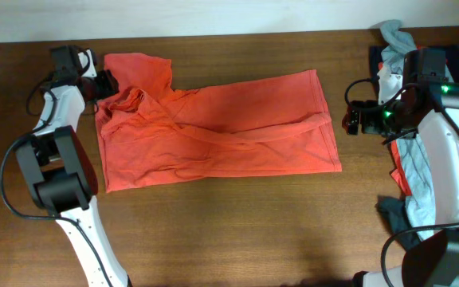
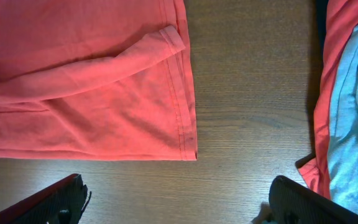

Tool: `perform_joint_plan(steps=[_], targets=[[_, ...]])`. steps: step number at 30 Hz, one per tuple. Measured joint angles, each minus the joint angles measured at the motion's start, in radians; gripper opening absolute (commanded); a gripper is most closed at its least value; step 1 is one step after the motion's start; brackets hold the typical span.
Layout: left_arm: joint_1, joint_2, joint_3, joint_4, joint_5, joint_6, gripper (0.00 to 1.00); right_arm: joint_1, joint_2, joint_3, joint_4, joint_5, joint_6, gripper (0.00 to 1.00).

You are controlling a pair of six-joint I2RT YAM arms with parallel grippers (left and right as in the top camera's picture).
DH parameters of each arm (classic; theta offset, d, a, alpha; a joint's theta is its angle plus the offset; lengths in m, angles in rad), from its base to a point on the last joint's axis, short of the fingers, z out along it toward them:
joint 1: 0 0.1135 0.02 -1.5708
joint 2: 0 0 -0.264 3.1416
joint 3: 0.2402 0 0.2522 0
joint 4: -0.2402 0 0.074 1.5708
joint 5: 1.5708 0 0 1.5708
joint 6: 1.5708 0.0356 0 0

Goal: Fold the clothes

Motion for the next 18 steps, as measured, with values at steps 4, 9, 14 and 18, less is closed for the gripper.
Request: perform_joint_plan(steps=[4, 9, 14, 18], targets=[[0.017, 0.005, 0.000, 0.024, 0.004, 0.000, 0.60, 0.000, 0.000, 0.000, 0.000, 0.000, 0.000, 0.99], [0.039, 0.005, 0.000, 0.017, 0.003, 0.000, 0.61, 0.000, 0.000, 0.000, 0.001, 0.016, 0.000, 0.99], [0.039, 0.005, 0.002, -0.022, 0.005, 0.002, 0.54, 0.000, 0.000, 0.000, 0.002, 0.019, 0.000, 0.99], [0.035, 0.005, 0.023, -0.119, 0.029, 0.010, 0.19, 0.000, 0.000, 0.000, 0.009, 0.019, 0.000, 0.99]])
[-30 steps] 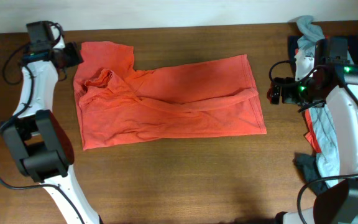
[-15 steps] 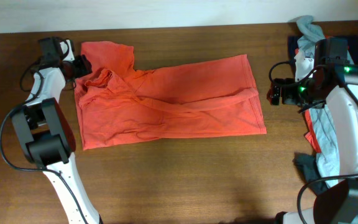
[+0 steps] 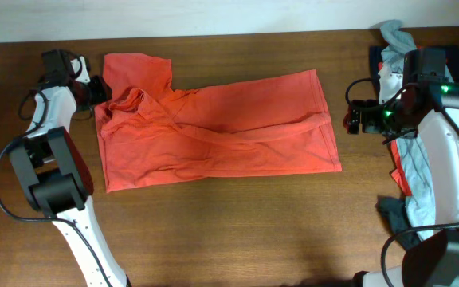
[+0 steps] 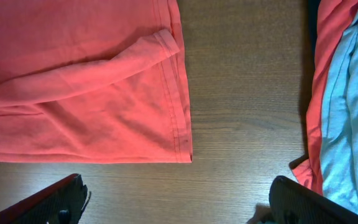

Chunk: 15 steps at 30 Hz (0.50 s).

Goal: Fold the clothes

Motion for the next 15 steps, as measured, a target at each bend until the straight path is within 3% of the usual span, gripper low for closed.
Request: perform_joint_plan(steps=[2, 9, 15], targets=[[-0.002, 0.000, 0.002, -0.027, 0.005, 0.010, 0.12, 0.000, 0.000, 0.000, 0.000, 0.000, 0.000, 0.98], [-0.010, 0.006, -0.003, 0.042, 0.055, 0.008, 0.04, 0.000, 0.000, 0.000, 0.019, 0.000, 0.000, 0.99], [-0.009, 0.007, 0.018, 0.033, 0.117, 0.005, 0.03, 0.000, 0.025, -0.002, 0.159, -0.001, -0.002, 0.99]])
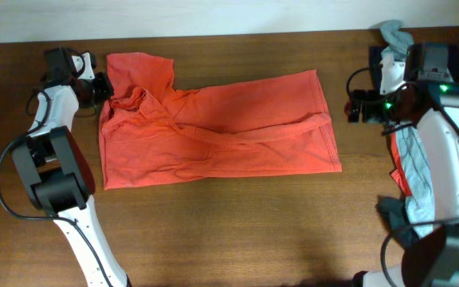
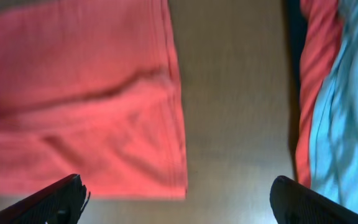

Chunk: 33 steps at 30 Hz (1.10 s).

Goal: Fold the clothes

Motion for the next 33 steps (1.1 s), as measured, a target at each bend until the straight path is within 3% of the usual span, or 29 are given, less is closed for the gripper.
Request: perform_joint_plan(steps=[5, 10, 15, 24, 33], targets=[[0.000, 0.000, 0.014, -0.038, 0.021, 0.000, 0.03, 0.002, 0.174, -0.001, 0.164, -0.082, -0.032, 0.99], [0.000, 0.000, 0.016, -0.114, 0.020, 0.000, 0.03, 0.021, 0.369, -0.008, 0.519, -0.142, -0.069, 0.99], [0.000, 0.000, 0.016, -0.134, 0.021, 0.000, 0.03, 0.060, 0.478, -0.007, 0.761, -0.157, -0.081, 0.99], [-0.001, 0.000, 0.016, -0.152, 0.006, 0.000, 0.03, 0.116, 0.616, -0.007, 0.953, -0.155, -0.088, 1.00], [-0.001, 0.000, 0.016, -0.160, -0.010, 0.000, 0.03, 0.119, 0.656, -0.007, 1.021, -0.133, -0.088, 0.69]])
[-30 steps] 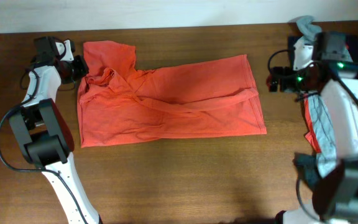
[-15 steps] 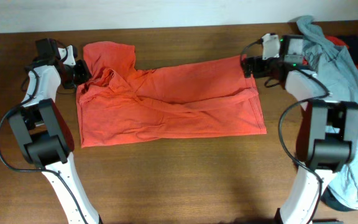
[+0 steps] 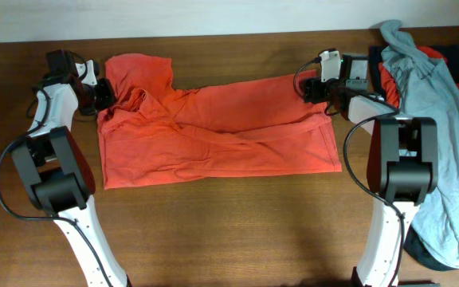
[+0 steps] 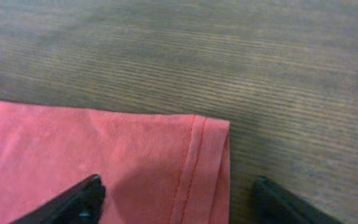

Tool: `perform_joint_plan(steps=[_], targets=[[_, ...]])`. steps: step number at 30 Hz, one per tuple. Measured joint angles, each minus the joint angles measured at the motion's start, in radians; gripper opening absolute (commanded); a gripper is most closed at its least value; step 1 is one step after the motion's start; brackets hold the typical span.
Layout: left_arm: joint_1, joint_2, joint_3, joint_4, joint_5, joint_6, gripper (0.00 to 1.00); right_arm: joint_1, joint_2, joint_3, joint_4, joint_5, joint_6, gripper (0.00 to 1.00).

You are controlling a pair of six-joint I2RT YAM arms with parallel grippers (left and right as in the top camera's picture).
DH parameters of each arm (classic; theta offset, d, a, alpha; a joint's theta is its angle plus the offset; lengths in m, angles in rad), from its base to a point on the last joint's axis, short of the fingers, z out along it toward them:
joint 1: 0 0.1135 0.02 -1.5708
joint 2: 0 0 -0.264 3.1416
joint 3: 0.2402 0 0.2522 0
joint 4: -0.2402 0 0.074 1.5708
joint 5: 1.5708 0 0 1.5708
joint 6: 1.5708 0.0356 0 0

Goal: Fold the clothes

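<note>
An orange-red shirt lies spread across the table, with a sleeve folded over its middle. My left gripper sits at the shirt's far left edge by the collar. Fabric bunches toward it, and it looks shut on that edge. My right gripper is at the shirt's far right corner. In the right wrist view this gripper is open, and its fingers stand on either side of the stitched hem corner, low over the wood.
A pile of clothes lies at the right edge of the table, with a grey-blue garment on top and red and dark pieces under it. The table is brown wood and its back edge runs just behind the shirt.
My right gripper has moved from beside the clothes pile to the shirt's far right corner and now straddles the hem, open. The left gripper has shifted slightly along the collar edge.
My right gripper first hung open high over the table between the shirt's right hem and the pile, then drifted toward the far side, and now sits low at the shirt's far corner. The left gripper stayed at the collar edge, and the bunched fabric shifted a little with it.
</note>
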Motion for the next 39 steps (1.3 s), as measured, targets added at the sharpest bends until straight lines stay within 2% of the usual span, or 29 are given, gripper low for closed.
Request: perform_joint_plan(steps=[2, 3, 5, 7, 8, 10, 11, 15, 21, 30, 39], targets=[[0.000, 0.000, 0.000, 0.000, 0.000, 0.000, 0.03, 0.001, 0.003, 0.000, 0.007, 0.000, -0.001, 0.60], [0.000, 0.000, 0.000, -0.001, 0.000, 0.000, 0.03, 0.003, 0.004, 0.000, 0.007, 0.001, 0.005, 0.60], [0.000, 0.000, 0.000, -0.001, -0.003, 0.000, 0.03, 0.012, 0.006, 0.000, 0.017, 0.003, 0.006, 0.53], [0.000, 0.000, 0.000, -0.003, -0.003, 0.000, 0.03, 0.024, 0.008, 0.000, 0.032, 0.004, 0.008, 0.39], [0.000, 0.000, 0.000, -0.003, -0.003, 0.000, 0.03, 0.031, 0.008, 0.000, 0.040, 0.006, 0.007, 0.25], [0.000, 0.000, 0.000, -0.003, -0.003, 0.000, 0.03, 0.042, 0.008, 0.000, 0.045, 0.012, 0.024, 0.13], [0.000, 0.000, 0.000, -0.003, -0.003, 0.000, 0.03, 0.046, 0.008, 0.000, 0.047, 0.022, 0.032, 0.10], [0.000, 0.000, 0.000, -0.003, -0.003, 0.000, 0.01, 0.046, 0.008, 0.000, 0.047, 0.047, 0.066, 0.04], [0.000, 0.000, 0.000, -0.003, -0.003, 0.000, 0.00, 0.026, 0.007, 0.028, -0.045, 0.060, 0.144, 0.04], [0.000, -0.004, 0.080, -0.062, 0.057, 0.000, 0.00, -0.012, -0.038, 0.176, -0.449, 0.064, 0.169, 0.04], [0.000, -0.124, 0.083, -0.207, 0.078, 0.005, 0.00, -0.013, -0.103, 0.465, -0.940, 0.064, 0.176, 0.04]])
